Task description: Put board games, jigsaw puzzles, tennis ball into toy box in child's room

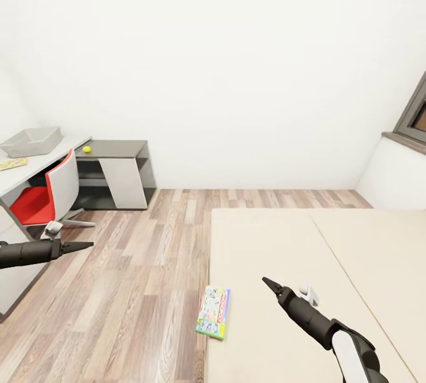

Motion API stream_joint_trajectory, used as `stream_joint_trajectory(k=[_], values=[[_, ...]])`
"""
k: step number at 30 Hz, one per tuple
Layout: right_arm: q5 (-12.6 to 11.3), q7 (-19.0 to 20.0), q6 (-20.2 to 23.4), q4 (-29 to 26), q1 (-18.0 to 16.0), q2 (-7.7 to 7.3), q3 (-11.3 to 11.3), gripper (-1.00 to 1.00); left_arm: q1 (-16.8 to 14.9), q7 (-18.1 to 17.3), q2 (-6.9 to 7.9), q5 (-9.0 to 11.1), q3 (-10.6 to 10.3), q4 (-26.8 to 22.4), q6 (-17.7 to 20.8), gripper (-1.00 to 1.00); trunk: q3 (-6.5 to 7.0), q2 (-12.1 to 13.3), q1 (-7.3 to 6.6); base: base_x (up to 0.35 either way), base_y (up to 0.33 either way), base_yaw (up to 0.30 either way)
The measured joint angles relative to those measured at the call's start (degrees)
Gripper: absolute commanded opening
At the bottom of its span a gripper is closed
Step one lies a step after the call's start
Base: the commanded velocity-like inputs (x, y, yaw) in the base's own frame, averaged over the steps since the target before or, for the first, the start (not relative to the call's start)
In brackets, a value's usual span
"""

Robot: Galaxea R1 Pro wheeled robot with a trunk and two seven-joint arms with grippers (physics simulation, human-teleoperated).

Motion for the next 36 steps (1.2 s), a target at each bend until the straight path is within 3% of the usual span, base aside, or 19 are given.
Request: stream_joint_trajectory(k=[36], values=[[-0.1, 0.0, 0.0, 0.0, 0.0, 0.13, 0.0, 1.0, 0.0, 0.0, 0.0, 0.0, 0.0, 0.0, 0.0, 1.0, 0.17, 0.0, 0.0, 0.0, 0.0, -0.045]])
